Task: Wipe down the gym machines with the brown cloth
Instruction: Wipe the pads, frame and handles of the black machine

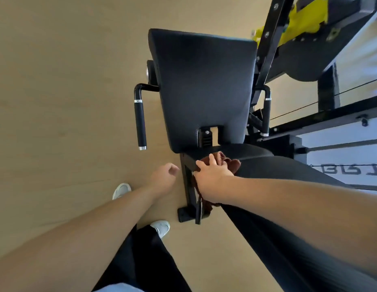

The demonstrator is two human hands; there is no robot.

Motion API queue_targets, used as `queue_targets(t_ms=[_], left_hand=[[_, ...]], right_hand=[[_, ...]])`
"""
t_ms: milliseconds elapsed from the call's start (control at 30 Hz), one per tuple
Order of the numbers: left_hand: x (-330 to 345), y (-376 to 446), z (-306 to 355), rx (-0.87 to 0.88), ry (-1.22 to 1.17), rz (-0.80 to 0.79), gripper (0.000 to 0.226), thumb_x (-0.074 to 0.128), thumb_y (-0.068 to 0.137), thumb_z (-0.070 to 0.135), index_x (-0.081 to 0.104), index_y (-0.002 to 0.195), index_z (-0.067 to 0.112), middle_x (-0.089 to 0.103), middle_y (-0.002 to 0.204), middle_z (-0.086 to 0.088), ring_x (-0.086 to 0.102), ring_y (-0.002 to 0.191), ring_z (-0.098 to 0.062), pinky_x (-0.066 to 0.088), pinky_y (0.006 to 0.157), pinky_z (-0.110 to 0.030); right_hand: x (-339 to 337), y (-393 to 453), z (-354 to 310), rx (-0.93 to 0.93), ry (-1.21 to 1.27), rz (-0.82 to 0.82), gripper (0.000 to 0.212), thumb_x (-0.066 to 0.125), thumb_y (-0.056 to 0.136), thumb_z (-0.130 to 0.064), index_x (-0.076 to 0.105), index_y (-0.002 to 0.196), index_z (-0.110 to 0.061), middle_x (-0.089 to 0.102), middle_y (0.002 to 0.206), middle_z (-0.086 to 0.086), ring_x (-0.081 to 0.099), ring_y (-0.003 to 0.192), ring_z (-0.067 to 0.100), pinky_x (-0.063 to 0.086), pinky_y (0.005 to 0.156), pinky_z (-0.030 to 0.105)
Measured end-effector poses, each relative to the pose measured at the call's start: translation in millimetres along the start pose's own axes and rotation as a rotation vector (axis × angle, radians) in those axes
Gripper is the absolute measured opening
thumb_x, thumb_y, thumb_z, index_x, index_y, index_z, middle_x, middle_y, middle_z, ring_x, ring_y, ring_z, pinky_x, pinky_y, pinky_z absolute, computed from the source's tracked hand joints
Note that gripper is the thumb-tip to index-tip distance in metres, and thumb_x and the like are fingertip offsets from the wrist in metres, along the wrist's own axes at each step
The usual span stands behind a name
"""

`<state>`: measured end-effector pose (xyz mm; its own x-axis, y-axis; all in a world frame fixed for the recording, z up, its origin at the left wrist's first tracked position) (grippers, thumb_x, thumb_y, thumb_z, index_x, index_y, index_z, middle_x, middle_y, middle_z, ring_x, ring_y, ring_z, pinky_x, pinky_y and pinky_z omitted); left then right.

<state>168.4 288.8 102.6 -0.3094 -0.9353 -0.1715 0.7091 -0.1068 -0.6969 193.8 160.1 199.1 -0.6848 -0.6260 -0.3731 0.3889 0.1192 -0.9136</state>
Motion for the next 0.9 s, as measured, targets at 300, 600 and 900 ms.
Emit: queue_targets(t_ms=[300, 600, 900], left_hand=[[-58, 29, -84, -0.167, -0.052, 0.029, 0.025, 0.046, 0.081, 0.013, 0.064, 0.086, 0.029, 0.070, 0.109, 0.002, 0.066, 0.108, -0.023, 0.051, 0.099, -0.042], [-70, 36, -71, -0.150, 0.012, -0.096, 0.031, 0.048, 0.093, 0.005, 0.061, 0.089, 0.033, 0.067, 0.110, 0.008, 0.063, 0.106, -0.018, 0.050, 0.093, -0.031], [-46, -13, 84, 0.117, 0.161, -0.234, 0.040, 0.041, 0.094, 0.002, 0.066, 0.119, 0.021, 0.065, 0.125, 0.002, 0.060, 0.115, -0.019, 0.048, 0.096, -0.029]], right_hand=[[-12, 143, -11, -0.008, -0.077, 0.024, 0.059, 0.053, 0.102, -0.010, 0.034, 0.158, -0.014, 0.013, 0.168, 0.014, -0.001, 0.154, 0.047, 0.015, 0.120, 0.070], [-15, 123, -19, 0.087, -0.077, -0.119, 0.064, 0.062, 0.097, -0.005, 0.039, 0.156, -0.014, 0.004, 0.171, 0.012, 0.007, 0.153, 0.052, 0.042, 0.112, 0.058], [-30, -71, -16, -0.095, -0.153, -0.143, 0.045, 0.068, 0.095, -0.019, 0.060, 0.140, -0.015, 0.048, 0.152, 0.011, 0.040, 0.143, 0.037, 0.023, 0.122, 0.058]])
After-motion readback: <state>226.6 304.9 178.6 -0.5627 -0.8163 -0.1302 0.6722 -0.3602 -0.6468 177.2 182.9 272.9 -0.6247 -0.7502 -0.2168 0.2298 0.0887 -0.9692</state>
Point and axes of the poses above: each hand's wrist, its own y-axis towards the middle knuckle, its own x-axis out of the palm, z = x × y, the point moved 6 cm from there along y, towards the middle knuckle
